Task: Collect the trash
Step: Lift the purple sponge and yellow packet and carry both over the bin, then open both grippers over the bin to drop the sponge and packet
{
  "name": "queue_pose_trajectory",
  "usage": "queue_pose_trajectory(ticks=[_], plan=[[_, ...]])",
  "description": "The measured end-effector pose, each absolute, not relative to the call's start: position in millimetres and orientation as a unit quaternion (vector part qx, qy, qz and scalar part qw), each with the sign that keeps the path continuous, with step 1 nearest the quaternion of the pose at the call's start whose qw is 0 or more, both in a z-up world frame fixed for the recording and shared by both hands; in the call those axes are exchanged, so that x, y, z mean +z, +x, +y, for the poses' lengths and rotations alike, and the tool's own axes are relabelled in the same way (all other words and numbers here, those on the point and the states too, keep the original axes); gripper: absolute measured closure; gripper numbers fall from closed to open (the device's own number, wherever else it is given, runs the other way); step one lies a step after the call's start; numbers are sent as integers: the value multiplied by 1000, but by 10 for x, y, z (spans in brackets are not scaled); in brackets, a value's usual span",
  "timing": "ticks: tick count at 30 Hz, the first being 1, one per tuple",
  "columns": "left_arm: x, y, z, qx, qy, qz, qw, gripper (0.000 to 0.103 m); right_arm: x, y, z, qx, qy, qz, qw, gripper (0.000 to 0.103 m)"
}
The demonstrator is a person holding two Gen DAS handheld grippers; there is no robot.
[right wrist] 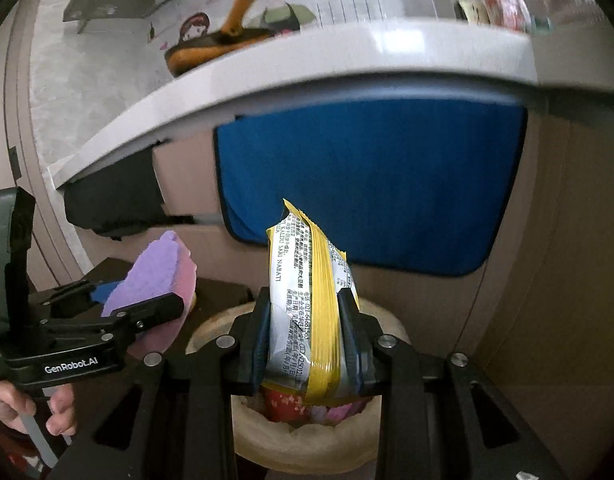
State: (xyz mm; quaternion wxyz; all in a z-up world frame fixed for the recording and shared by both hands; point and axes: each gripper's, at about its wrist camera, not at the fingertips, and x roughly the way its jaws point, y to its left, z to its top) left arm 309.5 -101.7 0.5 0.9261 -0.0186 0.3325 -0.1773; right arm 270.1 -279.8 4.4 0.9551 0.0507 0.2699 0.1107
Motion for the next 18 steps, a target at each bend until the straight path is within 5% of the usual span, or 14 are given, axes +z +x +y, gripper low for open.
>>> queue_pose_trajectory(ticks=[18], plan=[[-711, 3587, -1164, -224, -63, 439, 868, 39, -537, 3060, -2969, 118, 94, 333, 931, 74]])
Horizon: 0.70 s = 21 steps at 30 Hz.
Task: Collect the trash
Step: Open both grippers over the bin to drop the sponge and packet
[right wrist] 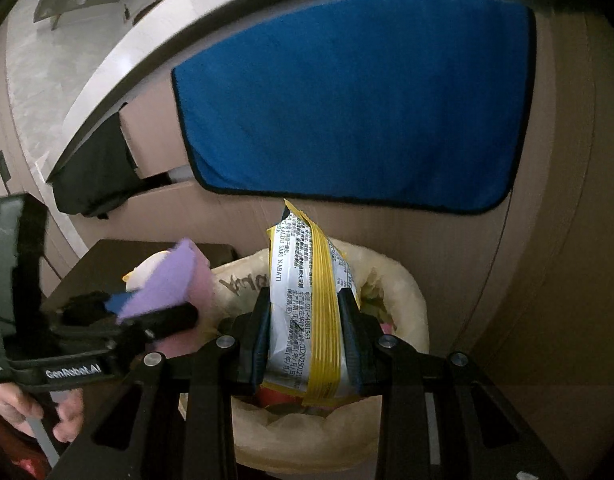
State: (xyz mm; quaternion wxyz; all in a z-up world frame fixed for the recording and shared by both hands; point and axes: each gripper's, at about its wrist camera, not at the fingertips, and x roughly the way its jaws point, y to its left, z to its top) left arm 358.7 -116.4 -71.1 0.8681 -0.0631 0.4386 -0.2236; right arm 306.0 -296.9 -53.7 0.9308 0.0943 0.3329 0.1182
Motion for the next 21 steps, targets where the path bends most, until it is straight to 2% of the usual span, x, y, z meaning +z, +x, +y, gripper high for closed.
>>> queue_pose_trajectory(ticks=[4, 8, 21], plan=[[-910, 3688, -1217, -227, -68, 462, 854, 39, -552, 3098, -3017, 116, 100, 336, 929, 74], [-930, 3737, -1233, -247, -88, 449, 854, 39, -541, 3136, -3056, 109, 99, 339, 929, 74], [-596, 3867, -919, -267, -155, 404, 861, 35, -622, 3283, -2989, 102, 108, 354, 923, 73]])
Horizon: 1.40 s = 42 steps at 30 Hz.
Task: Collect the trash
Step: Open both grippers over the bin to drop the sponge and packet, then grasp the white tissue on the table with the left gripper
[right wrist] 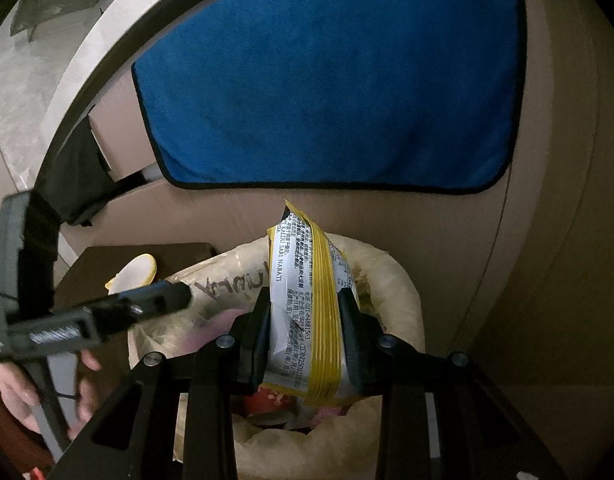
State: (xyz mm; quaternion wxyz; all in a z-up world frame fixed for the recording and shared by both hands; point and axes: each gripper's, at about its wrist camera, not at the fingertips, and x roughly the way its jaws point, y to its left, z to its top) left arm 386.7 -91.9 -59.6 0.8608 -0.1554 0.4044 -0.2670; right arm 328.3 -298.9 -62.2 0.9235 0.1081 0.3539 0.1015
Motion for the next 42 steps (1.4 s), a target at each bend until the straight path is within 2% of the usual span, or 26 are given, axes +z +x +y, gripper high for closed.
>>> queue_pose_trajectory(ticks=[5, 7, 9, 15, 21, 29, 32, 34, 38, 42], plan=[[-371, 3700, -714, -222, -125, 365, 896, 35, -661, 3309, -2931, 110, 124, 357, 919, 69], [-293, 3525, -610, -183, -84, 346, 916, 35, -665, 3316, -2897, 107, 125, 358, 919, 60], [-279, 3400, -472, -168, -63, 342, 922, 35, -647, 3312, -2876, 106, 122, 358, 920, 57], [-349, 3061, 215, -105, -39, 353, 929, 36, -522, 3223, -2778, 85, 97, 345, 930, 56], [-469, 2774, 1245, -38, -82, 368, 926, 36, -411, 3100, -2444, 110, 52, 342, 932, 56], [-794, 2673, 2423, -12, -209, 390, 897, 36, -338, 3026, -1667, 200, 23, 341, 918, 56], [-938, 2684, 2480, -30, -203, 410, 889, 36, -357, 3017, -1327, 229, 4, 343, 911, 56], [-1016, 2693, 2364, -46, -161, 423, 891, 37, -396, 3022, -1128, 244, -7, 344, 906, 56], [-1100, 2712, 2152, -46, -76, 434, 897, 44, -533, 3089, -805, 263, -22, 364, 893, 56], [-1189, 2765, 2113, -37, -70, 440, 894, 50, -656, 3148, -617, 267, -39, 377, 886, 56]])
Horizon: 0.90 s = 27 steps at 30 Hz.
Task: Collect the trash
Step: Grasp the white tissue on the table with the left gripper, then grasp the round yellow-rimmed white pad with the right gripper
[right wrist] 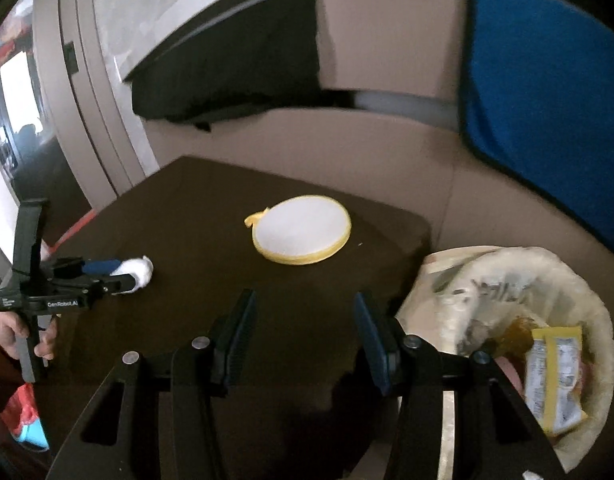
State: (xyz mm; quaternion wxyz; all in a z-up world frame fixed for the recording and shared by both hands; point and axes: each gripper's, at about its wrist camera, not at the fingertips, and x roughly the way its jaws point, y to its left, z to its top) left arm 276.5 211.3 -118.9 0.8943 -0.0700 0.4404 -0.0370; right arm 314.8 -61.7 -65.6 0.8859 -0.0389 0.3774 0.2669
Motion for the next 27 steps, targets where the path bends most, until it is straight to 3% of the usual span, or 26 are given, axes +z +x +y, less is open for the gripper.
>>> queue_pose_trajectory(ticks=[4, 5, 16, 23, 25, 27], plan=[[-1198, 2745, 2137, -43, -94, 437, 893, 81, -747, 3271, -472, 274, -54, 391, 877, 56], [-1186, 2723, 2165, -45, -101, 437, 893, 84, -768, 3317, -437, 274, -56, 394, 875, 56], [-896, 2192, 2482, 5, -180, 369, 912, 85, -1091, 4371, -174, 235, 15, 451, 861, 56], [-949, 2108, 2695, 16, -207, 361, 909, 85, -1250, 4493, -145, 202, 40, 455, 866, 57], [-967, 2114, 2710, 14, -216, 361, 907, 85, -1256, 4469, -118, 212, 41, 452, 866, 62], [-974, 2109, 2709, 14, -217, 360, 907, 85, -1238, 4445, -98, 227, 43, 453, 861, 75]])
